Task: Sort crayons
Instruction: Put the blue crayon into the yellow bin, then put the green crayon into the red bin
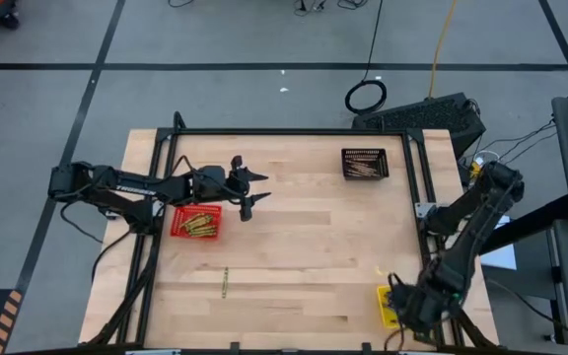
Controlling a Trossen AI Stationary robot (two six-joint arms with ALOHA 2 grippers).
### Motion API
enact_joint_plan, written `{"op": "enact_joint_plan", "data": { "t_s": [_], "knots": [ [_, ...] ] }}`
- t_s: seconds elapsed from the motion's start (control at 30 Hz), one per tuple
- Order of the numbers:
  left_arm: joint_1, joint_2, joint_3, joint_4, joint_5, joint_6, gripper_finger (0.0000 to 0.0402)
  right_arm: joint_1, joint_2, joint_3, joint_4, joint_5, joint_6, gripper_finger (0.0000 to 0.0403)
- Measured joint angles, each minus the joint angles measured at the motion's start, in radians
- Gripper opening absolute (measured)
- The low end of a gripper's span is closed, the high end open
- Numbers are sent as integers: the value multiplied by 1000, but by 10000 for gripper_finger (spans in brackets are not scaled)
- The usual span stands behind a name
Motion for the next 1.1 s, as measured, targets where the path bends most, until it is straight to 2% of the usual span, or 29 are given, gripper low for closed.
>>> {"op": "enact_joint_plan", "data": {
  "t_s": [0.17,0.33,0.47,0.7,0.77,0.83,0.97,1.03,1.1],
  "knots": [
    [0,0,0,12,0,18,221,41,57,0,93,57,-185,5],
    [0,0,0,8,0,19,221,40,126,0,-10,143,-223,29],
    [0,0,0,3,0,14,221,40,149,0,-46,194,-283,62],
    [0,0,0,-4,0,8,221,20,121,0,-106,362,-294,142],
    [0,0,0,-1,0,-9,221,-3,97,0,-106,445,-289,159],
    [0,0,0,15,0,-15,221,-40,72,0,-106,584,-289,170],
    [-5,0,4,44,3,-15,221,-131,53,0,-102,970,-337,175],
    [-19,0,34,-10,-12,-11,221,-179,54,-2,-84,1161,-376,173],
    [-48,0,92,-163,-52,3,221,-243,57,-19,-4,1264,-512,168]
  ]
}}
